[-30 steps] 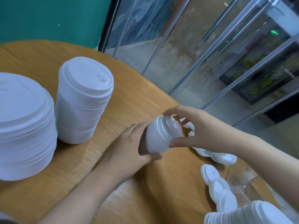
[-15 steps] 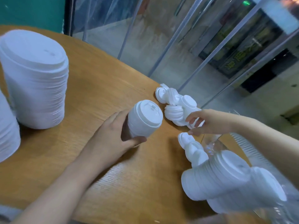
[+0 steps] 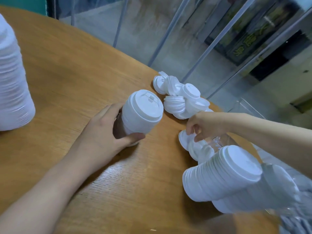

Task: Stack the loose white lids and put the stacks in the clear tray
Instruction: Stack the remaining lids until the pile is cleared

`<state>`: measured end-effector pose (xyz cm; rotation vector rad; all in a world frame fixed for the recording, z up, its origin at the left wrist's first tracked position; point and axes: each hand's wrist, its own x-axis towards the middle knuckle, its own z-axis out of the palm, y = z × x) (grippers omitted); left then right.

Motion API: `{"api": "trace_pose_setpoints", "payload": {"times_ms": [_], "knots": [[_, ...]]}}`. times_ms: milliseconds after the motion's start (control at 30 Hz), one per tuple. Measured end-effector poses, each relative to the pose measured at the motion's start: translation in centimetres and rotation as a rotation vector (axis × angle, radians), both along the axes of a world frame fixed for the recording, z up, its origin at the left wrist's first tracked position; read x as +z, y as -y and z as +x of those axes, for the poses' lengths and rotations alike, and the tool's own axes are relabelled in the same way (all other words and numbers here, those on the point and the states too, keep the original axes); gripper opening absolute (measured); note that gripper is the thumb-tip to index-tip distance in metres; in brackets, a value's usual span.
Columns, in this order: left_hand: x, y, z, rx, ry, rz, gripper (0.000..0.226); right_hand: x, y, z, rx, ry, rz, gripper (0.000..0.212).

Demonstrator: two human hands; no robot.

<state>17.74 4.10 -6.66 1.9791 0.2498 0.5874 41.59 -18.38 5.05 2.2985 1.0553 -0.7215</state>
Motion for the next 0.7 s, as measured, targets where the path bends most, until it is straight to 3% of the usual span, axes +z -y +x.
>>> {"api": "trace_pose_setpoints", "payload": {"times_ms": [233,567,700], "knots": [[0.0,0.1,0.1,0.002,0.027,0.000,0.072,0.2,0.0,-0.1,0.031,0.039,0.139,0.007],[0.1,0.1,-0.2,-0.007,0.033,-0.005,0.072,3.0,-1.4,-1.2,0.021,0.236,0.547,0.017],[0.1,0.1,-0.3,-0.007,0.028,-0.006,0.072,2.6,-2.5,-0.9,0.007,0.214,0.591,0.015]]}}
